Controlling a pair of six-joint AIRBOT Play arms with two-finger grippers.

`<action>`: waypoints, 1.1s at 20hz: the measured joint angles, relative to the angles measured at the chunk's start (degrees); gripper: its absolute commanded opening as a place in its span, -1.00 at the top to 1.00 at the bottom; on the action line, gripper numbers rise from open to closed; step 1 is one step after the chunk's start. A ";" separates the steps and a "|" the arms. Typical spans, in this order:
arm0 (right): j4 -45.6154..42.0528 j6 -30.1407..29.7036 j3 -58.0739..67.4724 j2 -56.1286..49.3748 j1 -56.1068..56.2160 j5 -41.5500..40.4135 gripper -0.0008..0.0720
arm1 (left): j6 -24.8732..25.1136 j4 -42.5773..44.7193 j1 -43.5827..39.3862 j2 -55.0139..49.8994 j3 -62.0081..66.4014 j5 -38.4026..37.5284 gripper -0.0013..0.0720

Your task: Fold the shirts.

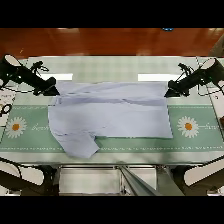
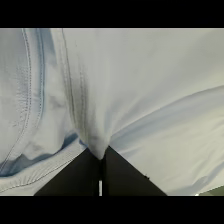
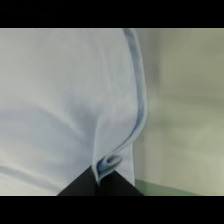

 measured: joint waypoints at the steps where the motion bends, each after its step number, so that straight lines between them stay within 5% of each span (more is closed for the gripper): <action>1: -0.11 0.48 -0.02 0.00 -0.02 -0.13 0.91 | 0.11 0.22 0.00 -0.17 -0.04 0.02 0.92; 10: -1.36 3.87 -0.11 0.00 -0.20 0.55 0.91 | 0.35 1.16 0.09 -2.14 -0.07 0.35 0.91; 11: -1.51 4.22 -0.11 0.00 -0.20 0.72 0.74 | 0.39 1.20 0.09 -2.16 -0.04 0.33 0.66; 12: -1.64 4.81 -0.11 0.00 -0.17 0.90 0.14 | 0.39 1.27 0.07 -2.29 -0.04 0.22 -0.16; 13: -1.88 5.16 -0.11 0.00 -0.17 1.03 -0.16 | 0.37 1.51 0.00 -2.29 -0.04 -0.42 -0.43; 22: -6.16 6.86 -6.29 11.56 -4.31 2.40 -0.17 | 0.39 1.81 3.89 10.40 -7.91 -3.41 -0.43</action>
